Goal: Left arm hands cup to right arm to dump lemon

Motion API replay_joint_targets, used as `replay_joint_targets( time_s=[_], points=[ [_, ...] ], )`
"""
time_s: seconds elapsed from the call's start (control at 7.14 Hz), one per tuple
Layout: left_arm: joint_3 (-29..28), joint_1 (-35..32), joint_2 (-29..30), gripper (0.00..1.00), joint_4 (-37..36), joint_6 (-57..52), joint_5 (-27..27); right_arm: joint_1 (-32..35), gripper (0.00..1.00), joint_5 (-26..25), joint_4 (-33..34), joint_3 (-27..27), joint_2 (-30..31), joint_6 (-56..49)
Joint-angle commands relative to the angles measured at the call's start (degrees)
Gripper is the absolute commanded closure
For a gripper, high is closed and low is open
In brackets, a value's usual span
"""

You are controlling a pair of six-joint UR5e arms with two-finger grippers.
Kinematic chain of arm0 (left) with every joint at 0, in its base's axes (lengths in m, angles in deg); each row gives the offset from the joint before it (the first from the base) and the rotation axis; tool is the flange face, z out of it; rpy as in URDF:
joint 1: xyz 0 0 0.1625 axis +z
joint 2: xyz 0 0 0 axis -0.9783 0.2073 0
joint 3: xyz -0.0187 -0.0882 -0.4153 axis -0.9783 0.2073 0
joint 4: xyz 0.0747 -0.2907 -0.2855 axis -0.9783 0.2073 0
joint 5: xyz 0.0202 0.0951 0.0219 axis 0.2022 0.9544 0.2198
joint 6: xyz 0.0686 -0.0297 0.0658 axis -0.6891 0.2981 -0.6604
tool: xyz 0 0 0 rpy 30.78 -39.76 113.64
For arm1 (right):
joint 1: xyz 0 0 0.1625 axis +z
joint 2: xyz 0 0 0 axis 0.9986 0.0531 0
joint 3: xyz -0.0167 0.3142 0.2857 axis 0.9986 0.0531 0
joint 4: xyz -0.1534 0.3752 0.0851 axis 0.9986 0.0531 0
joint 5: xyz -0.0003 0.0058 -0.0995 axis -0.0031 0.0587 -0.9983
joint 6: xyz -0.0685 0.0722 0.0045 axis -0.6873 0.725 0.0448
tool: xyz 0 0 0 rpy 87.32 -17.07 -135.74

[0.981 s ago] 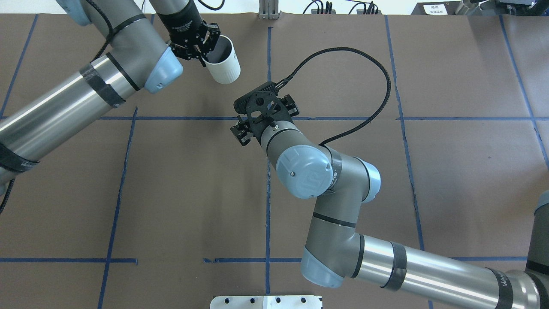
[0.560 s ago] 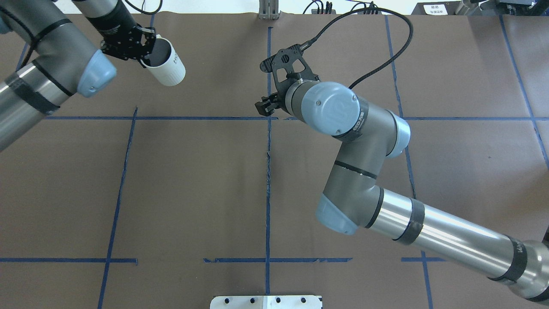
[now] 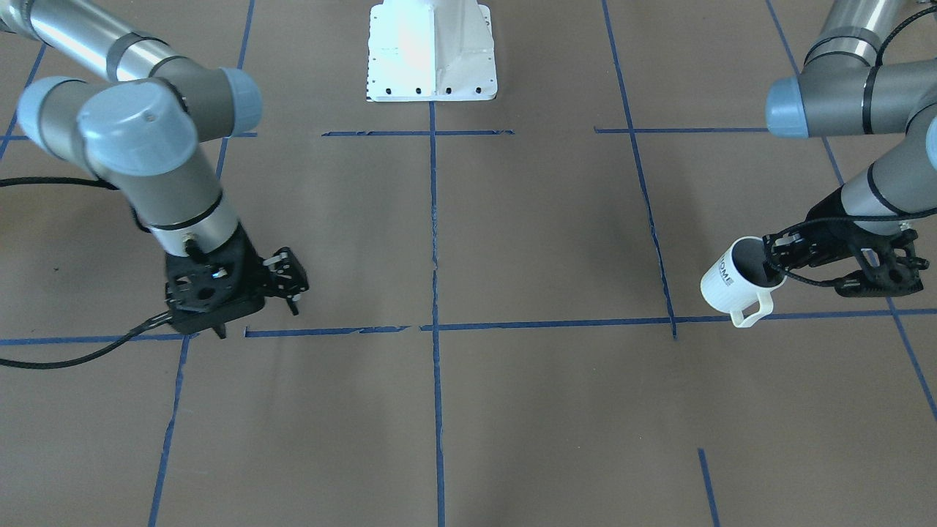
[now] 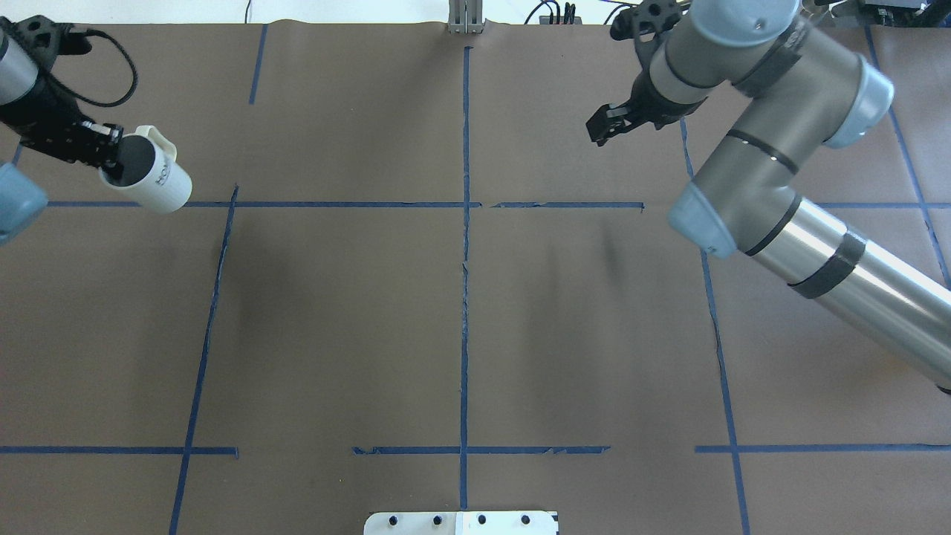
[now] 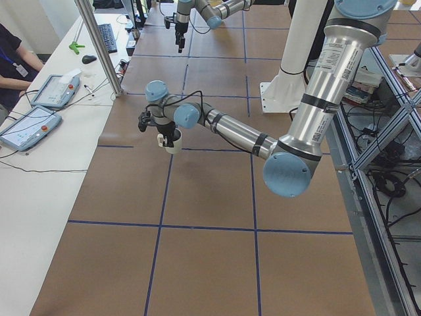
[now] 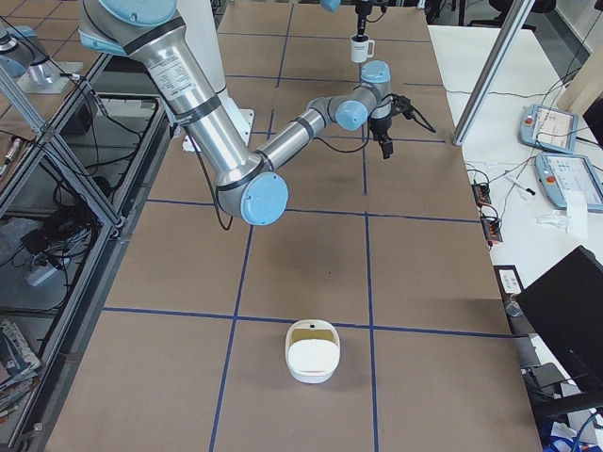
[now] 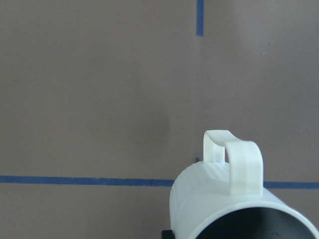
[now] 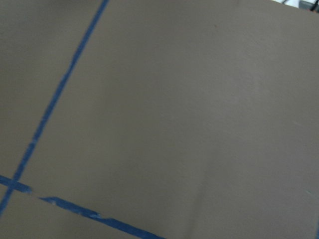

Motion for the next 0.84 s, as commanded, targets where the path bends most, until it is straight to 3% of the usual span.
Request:
replay_joint_targets(
  time_s=[0.0, 0.42, 0.7],
  points=[
    [3.35, -0.10, -12.28, 1.00, 8.25, -2.31, -0.09, 6.50, 0.01, 4.28, 1.14, -1.37, 6.83, -8.26],
    [2.13, 0.34, -15.06, 0.97, 11.03, 0.77, 3.77, 10.38, 0.01, 8.04, 1.23, -1.12, 10.73, -15.54],
    [1.34, 1.30, -15.06, 0.54, 12.16, 0.42, 3.86, 13.28, 0.00, 13.24, 0.80, -1.64, 13.27, -19.46]
  ],
)
